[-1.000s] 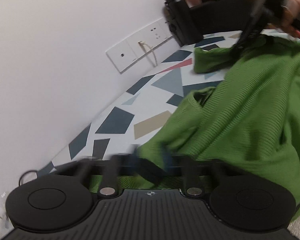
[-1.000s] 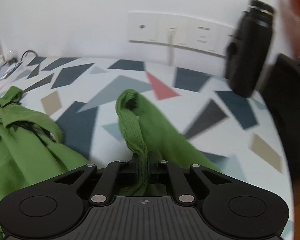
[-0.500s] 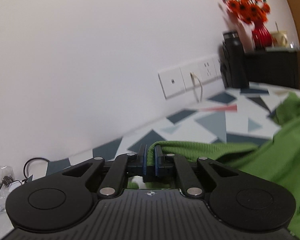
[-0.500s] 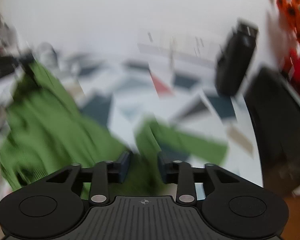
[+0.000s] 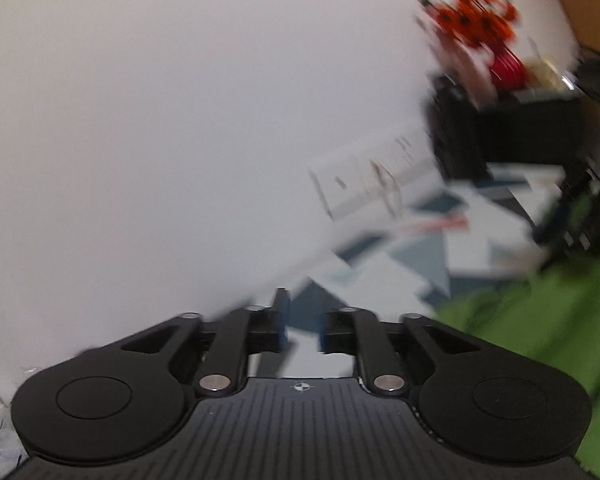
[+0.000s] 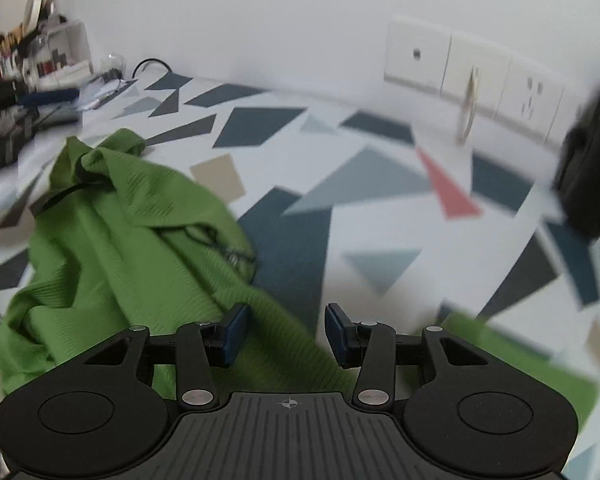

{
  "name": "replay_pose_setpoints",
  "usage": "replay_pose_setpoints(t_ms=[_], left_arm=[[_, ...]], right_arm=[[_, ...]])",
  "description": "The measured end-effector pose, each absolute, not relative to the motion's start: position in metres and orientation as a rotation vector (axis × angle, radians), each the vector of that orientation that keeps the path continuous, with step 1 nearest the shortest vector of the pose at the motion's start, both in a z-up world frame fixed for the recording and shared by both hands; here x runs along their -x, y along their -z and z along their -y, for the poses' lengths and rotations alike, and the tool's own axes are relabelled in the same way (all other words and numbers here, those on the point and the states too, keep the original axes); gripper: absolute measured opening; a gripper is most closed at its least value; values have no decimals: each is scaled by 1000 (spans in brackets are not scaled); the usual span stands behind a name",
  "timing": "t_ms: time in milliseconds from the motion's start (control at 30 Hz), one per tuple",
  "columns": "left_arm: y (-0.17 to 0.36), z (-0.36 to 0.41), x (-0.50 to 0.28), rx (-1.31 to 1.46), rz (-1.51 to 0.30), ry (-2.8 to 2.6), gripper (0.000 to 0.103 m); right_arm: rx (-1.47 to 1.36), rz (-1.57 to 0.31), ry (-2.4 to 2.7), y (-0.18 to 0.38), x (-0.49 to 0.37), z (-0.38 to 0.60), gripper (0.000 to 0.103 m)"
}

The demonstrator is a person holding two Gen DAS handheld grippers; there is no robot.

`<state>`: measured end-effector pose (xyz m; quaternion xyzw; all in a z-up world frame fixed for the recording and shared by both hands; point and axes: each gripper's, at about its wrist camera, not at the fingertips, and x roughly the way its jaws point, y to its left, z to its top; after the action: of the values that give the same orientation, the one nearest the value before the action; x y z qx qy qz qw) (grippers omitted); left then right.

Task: Fold clothes
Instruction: 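Lift the sweater with the right gripper while the left gripper holds its edge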

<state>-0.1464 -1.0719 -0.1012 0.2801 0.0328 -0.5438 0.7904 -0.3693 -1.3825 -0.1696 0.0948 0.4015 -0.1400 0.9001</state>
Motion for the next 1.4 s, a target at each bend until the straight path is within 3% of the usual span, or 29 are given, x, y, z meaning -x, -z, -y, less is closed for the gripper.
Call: replay_pose_setpoints(t_ms=[33, 67, 133, 200, 267, 600, 933, 1033, 1100, 1133, 1267, 1400], left_arm=[[107, 1072, 148, -634, -84, 1204, 64], [114, 1073, 152, -673, -66, 1211, 76], [125, 1080, 158, -729, -46, 1214, 76], [133, 1092, 159, -758, -56, 1212, 66], [138, 1103, 154, -762, -100, 1214, 8], [70, 1090, 113, -409, -96, 1057, 7], [83, 1054, 123, -416, -112, 1069, 8], [89, 1045, 124, -411, -129, 1065, 8], [92, 1041, 125, -411, -132, 1061, 8], [93, 1038, 125, -411, -133, 1060, 8], [98, 1032, 123, -408, -143, 1049, 8], [100, 1028, 122, -388, -151, 1042, 8]], right_arm=[[-226, -832, 273, 171, 373, 1384, 34], [-248, -833, 260, 173, 377, 1385, 26], [-264, -833, 238, 174, 383, 1383, 14], [-249, -828, 230, 172, 386, 1379, 5], [-222, -805, 239, 166, 388, 1375, 4], [-160, -529, 299, 97, 419, 1365, 3], [-27, -857, -24, 159, 399, 1275, 3], [-55, -850, -21, 154, 396, 1278, 11], [-54, -811, -17, 142, 399, 1280, 30], [-47, -776, -21, 132, 402, 1282, 33], [-28, -641, 24, 93, 406, 1298, 39], [-41, -666, 97, 92, 384, 1331, 40]])
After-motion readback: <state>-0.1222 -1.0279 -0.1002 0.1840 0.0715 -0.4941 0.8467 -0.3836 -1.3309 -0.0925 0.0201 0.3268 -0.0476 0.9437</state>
